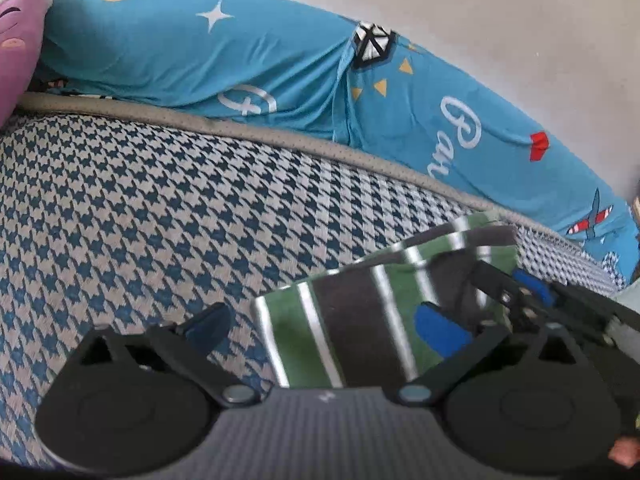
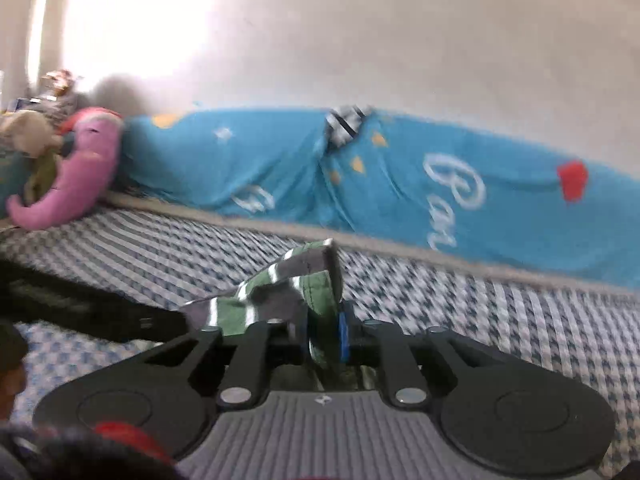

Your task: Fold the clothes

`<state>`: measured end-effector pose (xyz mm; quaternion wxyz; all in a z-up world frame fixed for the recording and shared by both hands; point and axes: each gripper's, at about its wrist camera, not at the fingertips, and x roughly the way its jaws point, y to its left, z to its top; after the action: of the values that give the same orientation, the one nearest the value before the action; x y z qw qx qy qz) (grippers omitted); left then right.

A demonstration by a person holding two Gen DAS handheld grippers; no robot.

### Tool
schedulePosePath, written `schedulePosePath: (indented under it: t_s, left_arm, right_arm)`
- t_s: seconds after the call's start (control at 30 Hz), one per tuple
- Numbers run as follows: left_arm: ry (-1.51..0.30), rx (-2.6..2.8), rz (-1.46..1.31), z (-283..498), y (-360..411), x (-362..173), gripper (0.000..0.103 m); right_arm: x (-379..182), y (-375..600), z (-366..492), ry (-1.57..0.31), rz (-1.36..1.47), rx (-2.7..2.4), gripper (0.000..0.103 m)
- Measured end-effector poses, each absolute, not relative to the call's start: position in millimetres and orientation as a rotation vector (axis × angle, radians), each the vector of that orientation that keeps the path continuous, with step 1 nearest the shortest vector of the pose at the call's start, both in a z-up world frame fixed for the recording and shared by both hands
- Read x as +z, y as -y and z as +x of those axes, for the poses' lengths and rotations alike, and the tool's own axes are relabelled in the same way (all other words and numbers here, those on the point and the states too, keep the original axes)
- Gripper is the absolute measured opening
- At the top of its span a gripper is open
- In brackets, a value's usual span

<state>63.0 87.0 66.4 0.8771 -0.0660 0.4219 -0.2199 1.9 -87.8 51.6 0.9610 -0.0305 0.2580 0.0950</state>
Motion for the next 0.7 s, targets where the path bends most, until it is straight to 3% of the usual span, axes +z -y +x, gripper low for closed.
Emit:
schedulePosePath:
  t_s: [0.27, 0.7]
  left_arm:
    - [-0.908, -0.470, -0.073, 56, -78, 60, 0.103]
    - [-0.964, -0.454, -0.075, 54, -79, 41, 0.103]
  right_arm:
    - [58, 111, -6, -0.517, 0.003, 0.239, 0.038]
    - [40, 137, -25, -0.653, -0.003, 0.295, 0.047]
